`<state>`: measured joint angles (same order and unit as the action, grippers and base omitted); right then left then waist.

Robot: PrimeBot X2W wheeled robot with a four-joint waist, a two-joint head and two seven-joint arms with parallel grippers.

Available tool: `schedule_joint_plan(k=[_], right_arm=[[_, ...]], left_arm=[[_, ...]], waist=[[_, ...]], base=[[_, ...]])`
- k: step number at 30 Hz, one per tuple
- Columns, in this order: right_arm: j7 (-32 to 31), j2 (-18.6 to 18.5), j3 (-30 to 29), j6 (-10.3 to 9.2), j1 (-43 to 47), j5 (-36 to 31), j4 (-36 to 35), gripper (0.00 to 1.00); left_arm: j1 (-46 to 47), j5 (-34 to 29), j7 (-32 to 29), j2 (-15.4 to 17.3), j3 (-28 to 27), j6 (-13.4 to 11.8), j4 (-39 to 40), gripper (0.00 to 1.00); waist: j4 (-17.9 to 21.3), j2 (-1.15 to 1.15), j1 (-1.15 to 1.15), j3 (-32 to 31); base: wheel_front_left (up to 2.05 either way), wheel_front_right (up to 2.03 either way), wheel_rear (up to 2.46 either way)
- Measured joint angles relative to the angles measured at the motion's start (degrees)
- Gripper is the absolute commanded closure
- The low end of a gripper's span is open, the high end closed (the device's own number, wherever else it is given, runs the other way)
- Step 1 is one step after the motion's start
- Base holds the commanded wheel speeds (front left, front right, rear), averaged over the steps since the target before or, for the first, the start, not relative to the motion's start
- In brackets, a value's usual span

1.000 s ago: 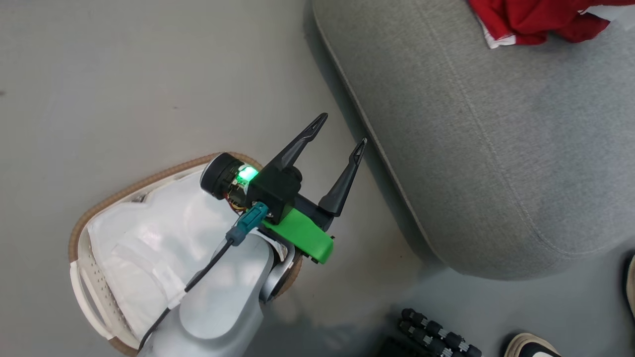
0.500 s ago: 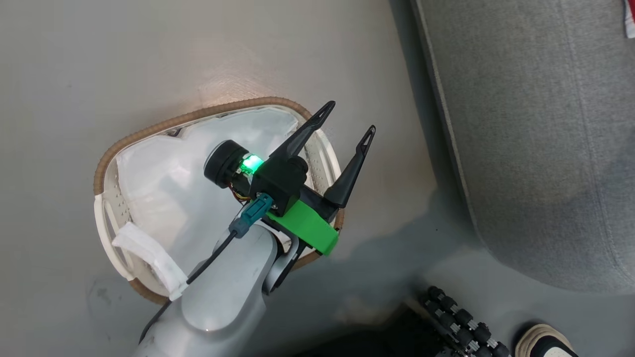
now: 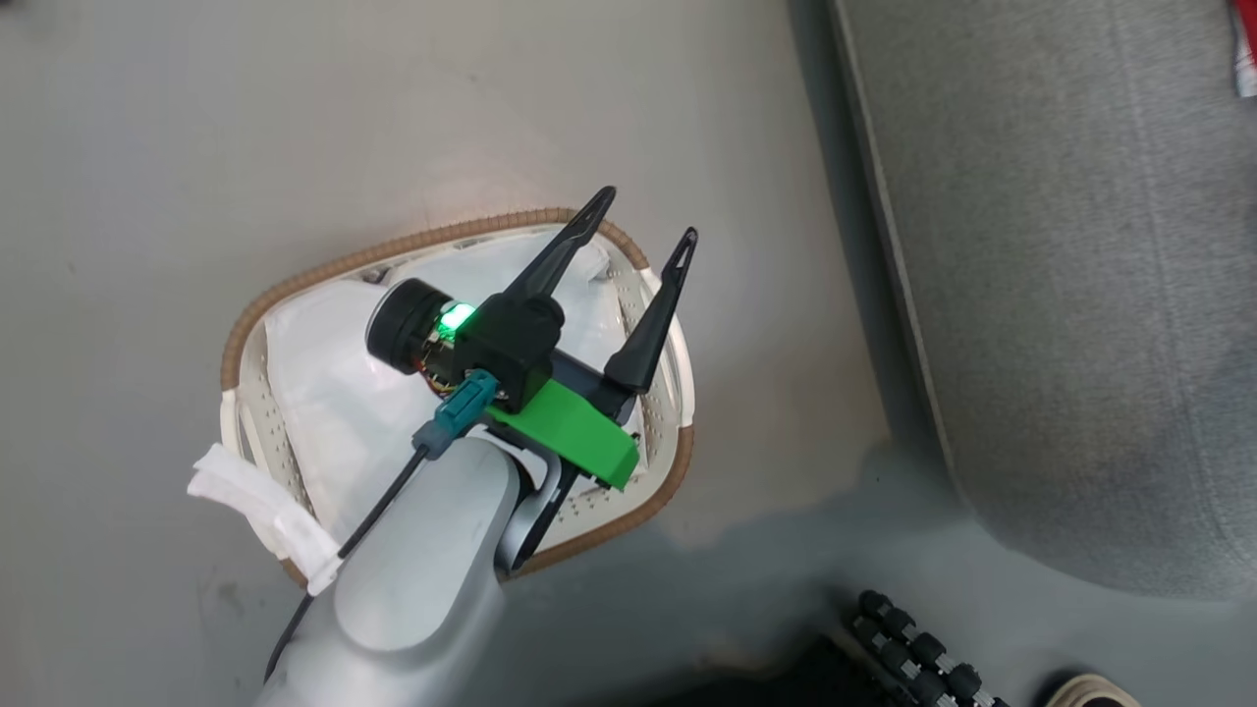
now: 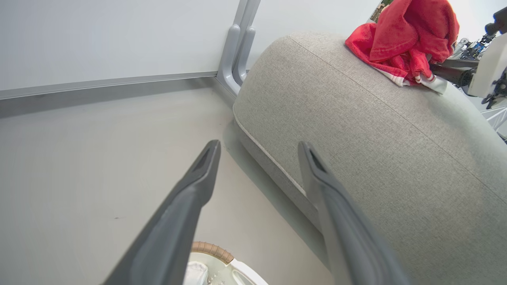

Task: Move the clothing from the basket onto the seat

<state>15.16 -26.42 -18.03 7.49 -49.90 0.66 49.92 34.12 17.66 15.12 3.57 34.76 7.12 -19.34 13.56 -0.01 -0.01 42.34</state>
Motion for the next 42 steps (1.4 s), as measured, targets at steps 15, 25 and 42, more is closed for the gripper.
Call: schedule_joint_plan(k=[15,25,42], right_arm=[[-0.02,9.07,-0.3,0.04,18.07,4.81,-24.31,0.0],[-0.02,15.38,10.24,0.04,24.06,7.89,-32.21,0.0],[-0.01,20.46,14.94,0.04,31.43,7.21,-30.58,0.0]], left_arm=[[-8.42,-2.11,0.0,-0.46,-12.45,-0.01,1.51,0.0],[-14.95,-5.46,0.0,-0.58,-22.77,-1.52,3.01,0.0],[-24.03,-6.69,0.0,-0.66,-32.63,-3.98,1.29,0.0]], waist=[[0.78,0.0,0.01,-13.58],[-3.04,0.0,0.01,-20.59],[-10.75,0.0,0.01,-30.05]], base=[[0.0,0.0,0.0],[0.0,0.0,0.0],[0.0,0.0,0.0]])
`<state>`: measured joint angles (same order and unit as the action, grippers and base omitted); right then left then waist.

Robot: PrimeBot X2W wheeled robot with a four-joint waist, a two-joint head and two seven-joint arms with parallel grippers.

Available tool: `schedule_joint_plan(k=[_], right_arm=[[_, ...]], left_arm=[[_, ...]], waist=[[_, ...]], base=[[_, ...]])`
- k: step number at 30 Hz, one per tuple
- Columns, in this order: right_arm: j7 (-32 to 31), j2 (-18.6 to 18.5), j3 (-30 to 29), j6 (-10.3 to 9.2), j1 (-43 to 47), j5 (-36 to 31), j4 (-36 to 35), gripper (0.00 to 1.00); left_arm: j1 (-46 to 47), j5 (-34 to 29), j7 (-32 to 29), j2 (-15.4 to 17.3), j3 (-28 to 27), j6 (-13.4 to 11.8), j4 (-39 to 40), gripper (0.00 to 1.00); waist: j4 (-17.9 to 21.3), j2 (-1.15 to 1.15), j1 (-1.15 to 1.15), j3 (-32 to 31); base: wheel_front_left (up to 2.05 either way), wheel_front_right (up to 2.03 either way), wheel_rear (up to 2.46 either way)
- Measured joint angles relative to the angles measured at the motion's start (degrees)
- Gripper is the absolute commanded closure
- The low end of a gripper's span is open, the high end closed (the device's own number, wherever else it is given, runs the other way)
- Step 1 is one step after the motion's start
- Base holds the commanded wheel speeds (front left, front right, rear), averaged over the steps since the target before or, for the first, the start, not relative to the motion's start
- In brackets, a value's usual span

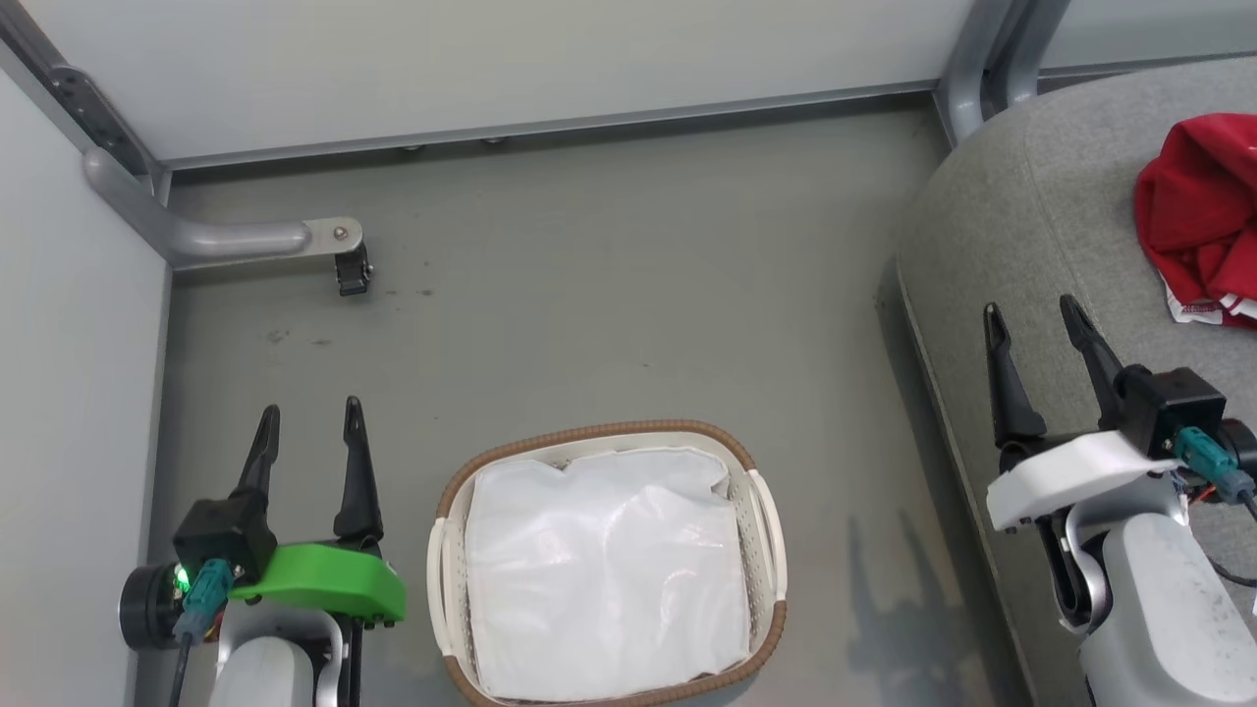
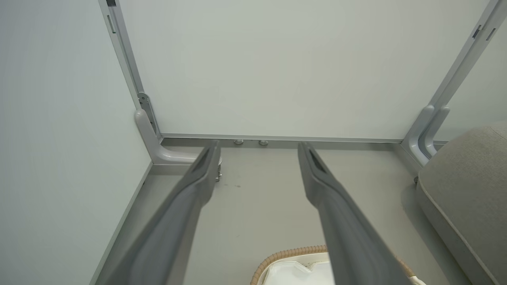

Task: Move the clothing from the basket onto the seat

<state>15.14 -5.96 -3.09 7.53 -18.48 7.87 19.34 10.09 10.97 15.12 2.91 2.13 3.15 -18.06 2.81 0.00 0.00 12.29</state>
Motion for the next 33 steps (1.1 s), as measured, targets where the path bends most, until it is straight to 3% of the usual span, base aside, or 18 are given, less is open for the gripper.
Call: schedule_joint_plan(k=[22,23,28,33], right_arm=[[0.0,2.09,0.18,0.0,12.75,1.19,0.93,0.0],[-0.01,2.11,0.13,0.0,12.96,1.19,0.96,1.0],[-0.27,2.97,0.18,0.0,13.95,1.34,3.25,1.0],[-2.02,3.11,-0.32,0.0,14.08,6.37,3.41,1.0]], left_arm=[[-12.23,2.94,0.0,-0.03,0.69,0.51,1.62,0.0],[-12.51,3.09,0.0,-0.03,0.68,0.56,1.62,1.0],[-12.88,3.28,-0.27,-0.27,0.78,0.56,-0.86,1.0],[-12.89,8.04,-1.75,-0.31,0.16,0.58,-0.97,1.0]], waist=[[-1.61,0.0,0.0,-9.83],[-1.66,0.0,0.0,-10.02],[-1.69,0.0,0.0,-10.09],[-1.73,0.0,0.0,-10.17]], base=[[0.0,0.0,0.0],[0.0,0.0,0.0],[0.0,0.0,0.0],[0.0,0.0,0.0]])
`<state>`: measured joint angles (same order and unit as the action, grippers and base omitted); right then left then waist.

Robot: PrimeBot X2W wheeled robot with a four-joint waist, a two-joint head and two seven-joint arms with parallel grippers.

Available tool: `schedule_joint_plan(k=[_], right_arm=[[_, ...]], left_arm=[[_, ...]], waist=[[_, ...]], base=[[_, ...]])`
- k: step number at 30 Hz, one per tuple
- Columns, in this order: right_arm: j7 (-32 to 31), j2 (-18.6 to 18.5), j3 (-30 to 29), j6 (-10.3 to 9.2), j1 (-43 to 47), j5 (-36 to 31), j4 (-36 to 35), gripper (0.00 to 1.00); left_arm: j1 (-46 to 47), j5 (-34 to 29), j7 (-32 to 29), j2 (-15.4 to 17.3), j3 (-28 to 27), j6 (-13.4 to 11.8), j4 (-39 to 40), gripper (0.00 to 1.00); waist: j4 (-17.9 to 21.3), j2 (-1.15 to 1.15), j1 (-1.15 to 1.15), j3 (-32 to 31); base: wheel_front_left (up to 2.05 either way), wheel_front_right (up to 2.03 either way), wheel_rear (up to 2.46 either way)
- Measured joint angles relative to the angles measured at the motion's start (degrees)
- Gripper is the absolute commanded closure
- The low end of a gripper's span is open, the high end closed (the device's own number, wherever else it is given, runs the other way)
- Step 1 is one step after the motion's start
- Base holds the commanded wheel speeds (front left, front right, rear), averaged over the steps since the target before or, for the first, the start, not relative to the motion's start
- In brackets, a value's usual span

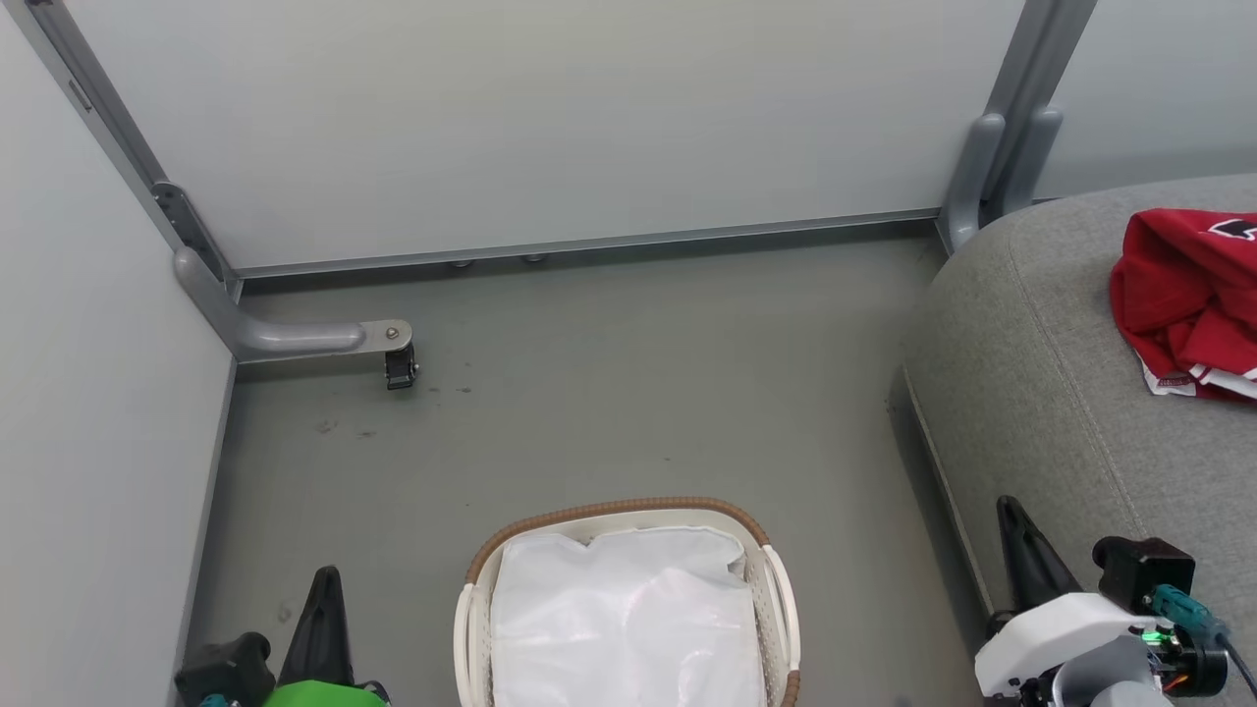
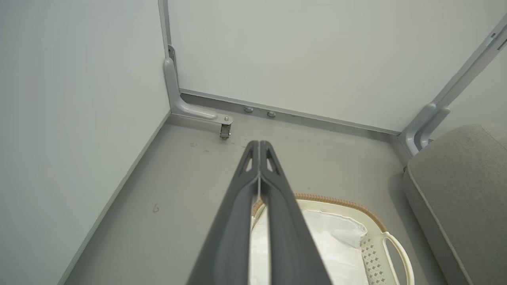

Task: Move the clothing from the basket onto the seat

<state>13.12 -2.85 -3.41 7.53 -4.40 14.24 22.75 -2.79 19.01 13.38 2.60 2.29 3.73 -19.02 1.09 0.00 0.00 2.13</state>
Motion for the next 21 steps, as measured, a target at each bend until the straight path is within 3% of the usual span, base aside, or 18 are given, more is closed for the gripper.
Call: schedule_joint_plan(k=[21], right_arm=[[-5.06,0.01,-0.57,0.0,-0.03,21.04,-2.47,1.0]], left_arm=[[1.47,19.89,-5.27,0.01,-2.23,0.89,1.34,1.0]], waist=[[-0.19,0.0,0.0,-0.34]], base=[[0.0,0.0,0.0]])
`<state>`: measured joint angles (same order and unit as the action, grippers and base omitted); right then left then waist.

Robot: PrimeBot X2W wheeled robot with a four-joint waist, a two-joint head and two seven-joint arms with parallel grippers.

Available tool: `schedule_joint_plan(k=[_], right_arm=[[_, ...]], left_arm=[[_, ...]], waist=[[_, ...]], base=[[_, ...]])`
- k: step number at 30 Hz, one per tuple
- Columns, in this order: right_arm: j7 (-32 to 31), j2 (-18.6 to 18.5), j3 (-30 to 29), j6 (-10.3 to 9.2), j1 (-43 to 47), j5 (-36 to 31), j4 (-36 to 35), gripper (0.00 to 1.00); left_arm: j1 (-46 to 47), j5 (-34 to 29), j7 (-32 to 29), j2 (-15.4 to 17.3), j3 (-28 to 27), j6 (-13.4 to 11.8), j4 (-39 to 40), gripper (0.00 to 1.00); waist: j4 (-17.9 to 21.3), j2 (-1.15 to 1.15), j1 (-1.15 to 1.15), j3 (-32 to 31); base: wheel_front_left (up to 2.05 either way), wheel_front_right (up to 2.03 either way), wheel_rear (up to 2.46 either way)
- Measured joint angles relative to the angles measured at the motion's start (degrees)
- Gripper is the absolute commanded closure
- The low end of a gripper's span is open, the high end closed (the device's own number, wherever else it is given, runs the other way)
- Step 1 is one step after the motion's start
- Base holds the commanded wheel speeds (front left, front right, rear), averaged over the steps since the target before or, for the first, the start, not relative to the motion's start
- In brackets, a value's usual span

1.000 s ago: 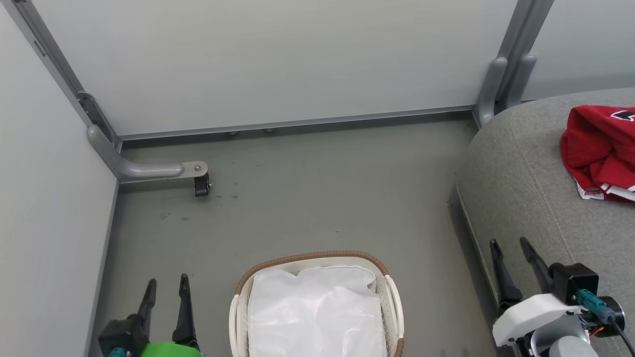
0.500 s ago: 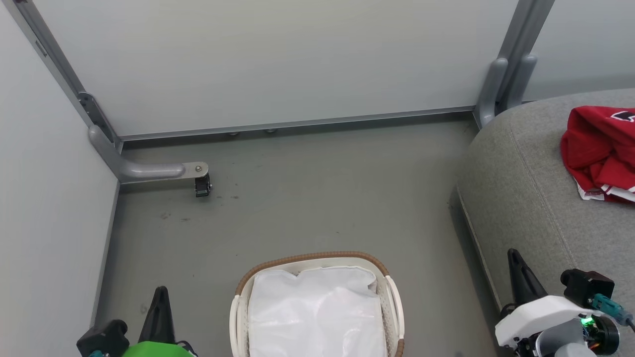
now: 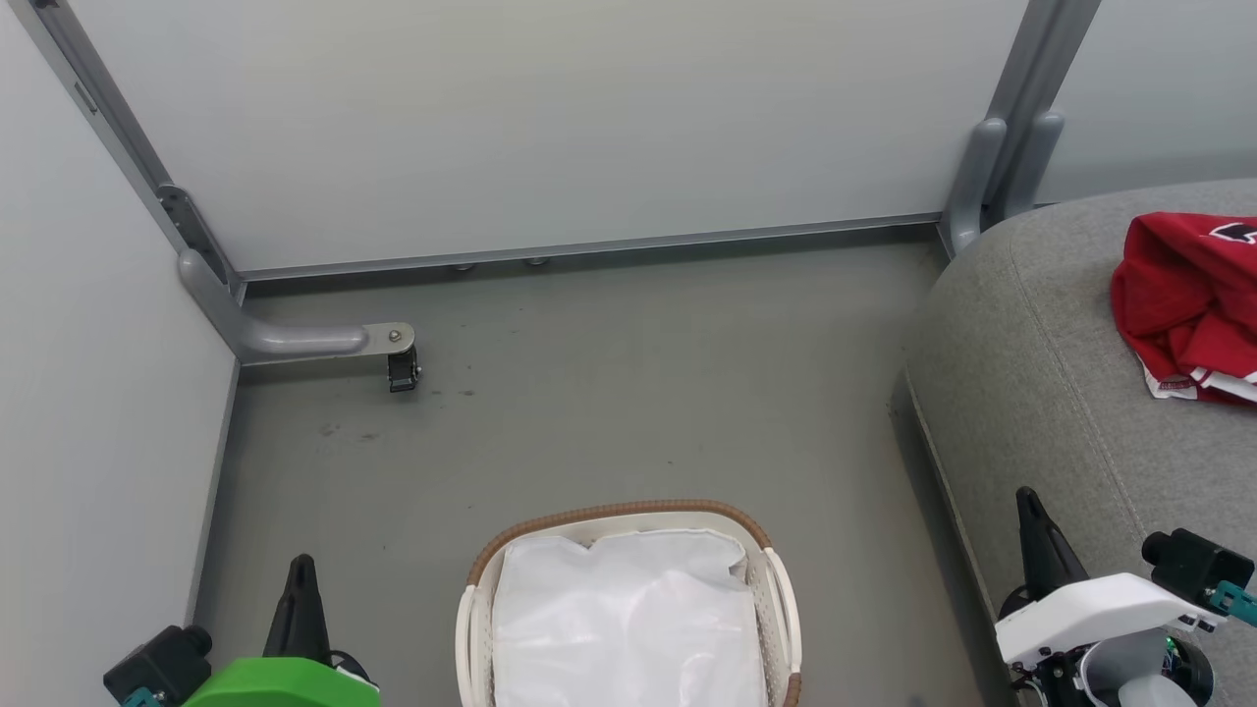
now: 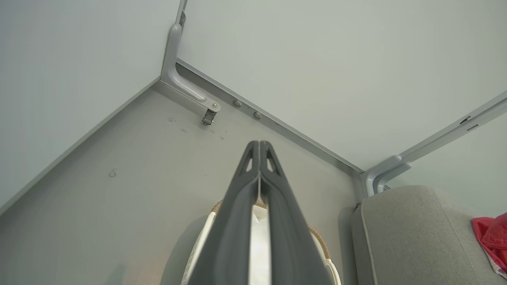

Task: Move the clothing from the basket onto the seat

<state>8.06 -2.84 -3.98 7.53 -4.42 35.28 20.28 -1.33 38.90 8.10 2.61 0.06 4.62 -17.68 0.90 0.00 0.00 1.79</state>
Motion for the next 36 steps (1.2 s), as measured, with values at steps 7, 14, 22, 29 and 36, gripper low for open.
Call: schedule_joint_plan(k=[7,14,22,29,36], right_arm=[[-1.4,0.01,-0.24,0.0,-0.02,5.94,-0.66,1.0],[-2.92,0.02,-0.46,0.0,-0.07,11.54,-1.29,1.0],[-4.35,0.02,-0.73,-0.01,-0.19,17.38,-1.89,1.0],[-5.54,0.03,-0.94,-0.01,-0.33,22.13,-2.42,1.0],[-6.75,0.03,-1.14,-0.01,-0.49,26.5,-2.86,1.0]], left_arm=[[0.93,5.39,-1.55,0.0,-0.64,0.41,0.43,1.0],[1.41,10.74,-2.99,0.0,-1.33,0.51,0.69,1.0],[2.13,16.11,-4.54,0.0,-1.98,0.91,0.98,1.0],[2.69,20.57,-5.72,0.0,-2.49,1.01,1.29,1.0],[3.28,24.88,-6.86,0.01,-3.08,1.35,1.63,1.0]], waist=[[-0.06,0.0,0.0,-0.11],[-0.12,0.0,0.0,-0.22],[-0.2,0.0,0.0,-0.36],[-0.26,0.0,0.0,-0.47],[-0.32,0.0,0.0,-0.58]], base=[[0.0,0.0,0.0],[0.0,0.0,0.0],[0.0,0.0,0.0],[0.0,0.0,0.0],[0.0,0.0,0.0]])
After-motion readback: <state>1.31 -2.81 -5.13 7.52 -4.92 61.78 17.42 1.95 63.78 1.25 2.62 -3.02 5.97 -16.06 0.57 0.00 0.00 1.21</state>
